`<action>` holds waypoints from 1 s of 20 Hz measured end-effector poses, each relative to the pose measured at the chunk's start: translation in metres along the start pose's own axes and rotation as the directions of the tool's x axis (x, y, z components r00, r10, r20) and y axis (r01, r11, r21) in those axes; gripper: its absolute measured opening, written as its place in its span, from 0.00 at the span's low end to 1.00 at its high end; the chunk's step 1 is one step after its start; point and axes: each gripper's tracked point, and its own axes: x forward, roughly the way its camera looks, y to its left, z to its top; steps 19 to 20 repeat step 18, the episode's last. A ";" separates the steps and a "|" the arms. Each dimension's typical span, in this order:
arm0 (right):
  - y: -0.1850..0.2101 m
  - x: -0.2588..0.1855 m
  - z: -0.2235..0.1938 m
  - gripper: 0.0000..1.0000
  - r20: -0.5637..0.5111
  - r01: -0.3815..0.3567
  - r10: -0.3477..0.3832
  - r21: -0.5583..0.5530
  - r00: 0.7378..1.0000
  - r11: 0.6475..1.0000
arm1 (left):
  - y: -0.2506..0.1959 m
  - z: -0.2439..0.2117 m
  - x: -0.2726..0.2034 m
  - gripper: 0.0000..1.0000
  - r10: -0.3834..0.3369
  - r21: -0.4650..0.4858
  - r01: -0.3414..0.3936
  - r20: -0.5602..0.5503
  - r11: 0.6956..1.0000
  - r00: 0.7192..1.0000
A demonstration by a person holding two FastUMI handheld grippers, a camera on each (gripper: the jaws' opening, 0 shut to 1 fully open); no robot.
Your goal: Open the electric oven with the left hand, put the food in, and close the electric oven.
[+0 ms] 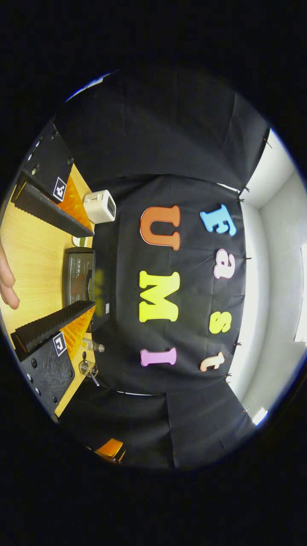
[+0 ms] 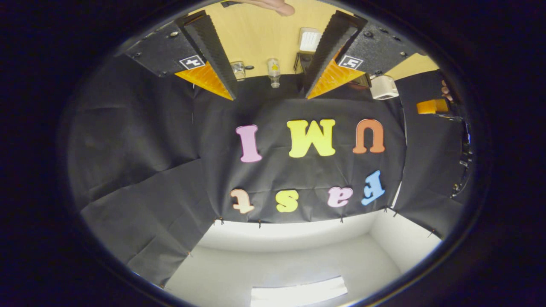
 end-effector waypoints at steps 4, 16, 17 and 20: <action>0.014 -0.002 -0.017 0.98 -0.053 -0.020 0.019 -0.032 0.998 0.999 | 0.001 -0.002 -0.026 0.95 0.005 -0.001 -0.005 0.033 1.000 0.999; 0.023 0.000 -0.032 0.97 -0.163 -0.043 0.038 -0.030 0.986 0.999 | -0.010 -0.016 -0.029 0.95 -0.016 0.053 0.016 -0.001 0.998 1.000; 0.024 -0.001 -0.032 0.96 -0.165 -0.044 0.038 -0.030 0.986 0.999 | -0.012 -0.017 -0.029 0.95 -0.021 0.054 0.021 -0.005 0.998 1.000; 0.024 -0.002 -0.032 0.99 -0.165 -0.043 0.038 -0.030 0.986 0.999 | -0.014 -0.018 -0.029 0.95 -0.028 0.054 0.028 -0.011 0.998 1.000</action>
